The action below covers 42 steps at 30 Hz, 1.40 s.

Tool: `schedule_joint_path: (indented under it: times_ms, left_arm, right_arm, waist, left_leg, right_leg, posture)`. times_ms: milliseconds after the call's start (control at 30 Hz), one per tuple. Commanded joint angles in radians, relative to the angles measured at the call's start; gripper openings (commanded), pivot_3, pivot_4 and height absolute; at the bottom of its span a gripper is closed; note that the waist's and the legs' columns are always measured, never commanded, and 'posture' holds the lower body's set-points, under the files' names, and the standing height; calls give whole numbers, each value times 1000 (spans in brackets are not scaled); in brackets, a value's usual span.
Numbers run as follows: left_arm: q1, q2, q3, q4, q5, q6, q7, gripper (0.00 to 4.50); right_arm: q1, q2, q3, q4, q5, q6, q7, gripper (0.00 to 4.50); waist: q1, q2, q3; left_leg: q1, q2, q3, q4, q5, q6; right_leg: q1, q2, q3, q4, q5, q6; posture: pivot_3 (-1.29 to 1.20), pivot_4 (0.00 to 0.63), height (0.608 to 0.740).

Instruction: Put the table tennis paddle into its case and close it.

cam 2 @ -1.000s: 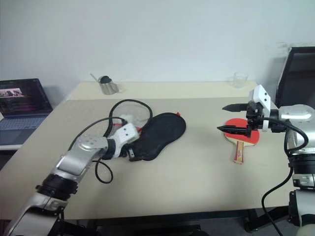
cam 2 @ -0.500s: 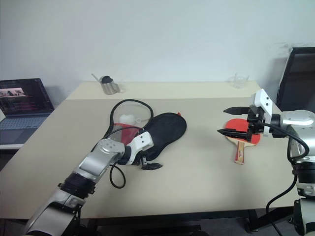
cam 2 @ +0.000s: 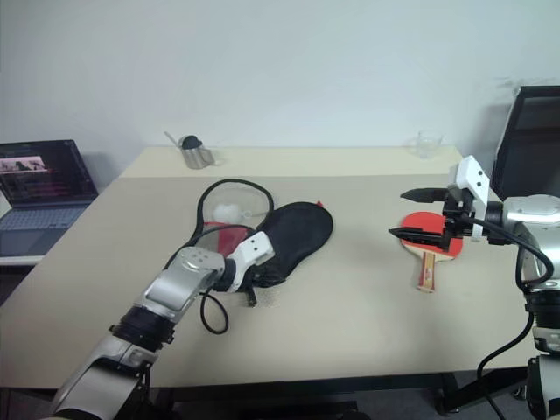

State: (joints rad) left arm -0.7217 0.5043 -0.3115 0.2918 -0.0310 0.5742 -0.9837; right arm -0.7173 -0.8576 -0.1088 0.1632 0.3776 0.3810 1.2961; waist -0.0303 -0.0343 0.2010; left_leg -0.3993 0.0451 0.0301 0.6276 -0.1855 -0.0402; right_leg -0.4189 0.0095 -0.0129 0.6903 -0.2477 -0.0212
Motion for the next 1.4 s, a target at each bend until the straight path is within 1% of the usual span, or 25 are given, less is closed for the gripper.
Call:
schedule_joint_path:
  times_ms: [33, 133, 200, 267, 400, 533, 600, 700, 833, 933, 1133, 1367, 1400]
  left_arm:
    - [-52, -95, 37, 31, -33, 83, 67, 16]
    - [-86, -182, 81, 57, -62, 120, 117, 16]
    - [-96, -228, 89, 81, -64, 120, 146, 16]
    - [-108, -274, 92, 101, -63, 128, 182, 16]
    - [-157, -371, 120, 163, -51, 147, 304, 16]
    - [-246, -468, 189, 270, -58, 140, 450, 16]
    - [-295, -503, 217, 329, -67, 116, 487, 16]
    - [-331, -522, 230, 378, -66, 97, 498, 16]
    - [-452, -570, 235, 540, -47, 21, 534, 16]
    - [-498, -594, 237, 624, -34, -15, 565, 16]
    - [-508, -629, 218, 685, -12, -53, 556, 16]
    - [-512, -639, 244, 701, -21, -52, 575, 16]
    - [-513, -640, 251, 704, -23, -53, 583, 258]
  right_arm:
    - [-22, 9, -7, -20, 22, -4, -11, 4500]
    - [-31, 28, 5, -20, 24, -3, -14, 4500]
    - [-31, 40, 20, -27, 23, -3, -6, 4500]
    - [-33, 50, 29, -35, 25, 2, -2, 4500]
    - [-31, 64, 41, -53, 31, 11, -9, 4500]
    - [-19, 74, 42, -74, 33, 20, -17, 4500]
    - [-15, 68, 45, -79, 30, 28, -13, 4500]
    - [-13, 62, 46, -80, 29, 33, -7, 4500]
    - [-39, 48, 45, -59, 20, 20, 6, 4500]
    - [-36, 44, 42, -65, 22, 21, 5, 4500]
    - [-26, 33, 35, -67, 17, 16, 1, 4500]
    - [-42, 33, 39, -45, 10, 0, -2, 4500]
    - [-44, 36, 40, -44, 9, -1, -2, 4500]
  waist:
    - [6, 0, 0]
    - [17, 0, 0]
    - [20, 0, 0]
    - [22, 0, 0]
    - [26, 0, 0]
    - [28, 0, 0]
    - [28, 0, 0]
    - [27, 0, 0]
    - [24, 0, 0]
    - [25, 0, 0]
    - [24, 0, 1]
    - [23, 0, 1]
    - [23, 0, 1]
  left_leg:
    - [0, 0, 0, 0, 0, 0]
    - [-3, -2, -2, 1, 1, 1]
    - [-7, -2, -2, 1, 1, 1]
    - [-10, -2, -2, 2, -1, 5]
    - [-16, -2, -2, 2, -3, 7]
    - [-16, -3, -3, 3, -3, 7]
    - [-16, -4, -3, 3, -3, 7]
    - [-16, -4, -3, 3, -3, 7]
    - [-16, -4, -3, 2, -3, 7]
    - [-16, -4, -3, 2, -3, 7]
    - [-16, -4, -3, 2, -3, 7]
    - [-16, -4, -3, 2, -3, 7]
    - [-16, -4, -3, 2, -3, 7]
  right_leg:
    - [0, 0, 0, 0, 0, 0]
    - [0, 3, 1, -3, 2, 3]
    - [0, 3, 2, -9, 4, 6]
    - [-1, 3, 3, -11, 4, 7]
    - [-4, 3, 3, -14, 4, 7]
    - [-4, 4, 2, -14, 4, 7]
    - [-4, 3, 2, -14, 5, 7]
    - [-4, 3, 2, -14, 5, 8]
    - [-5, 4, 2, -15, 5, 7]
    - [-5, 4, 2, -15, 5, 7]
    - [-5, 4, 2, -16, 5, 8]
    - [-5, 4, 2, -16, 5, 8]
    - [-5, 4, 3, -16, 5, 8]
  posture:
    - [0, 150, 740]
    - [0, 150, 740]
    - [0, 150, 740]
    - [0, 150, 740]
    - [0, 150, 740]
    - [0, 150, 740]
    - [0, 150, 740]
    - [0, 150, 740]
    - [0, 150, 740]
    - [0, 150, 740]
    - [0, 150, 740]
    - [0, 150, 740]
    - [0, 150, 740]
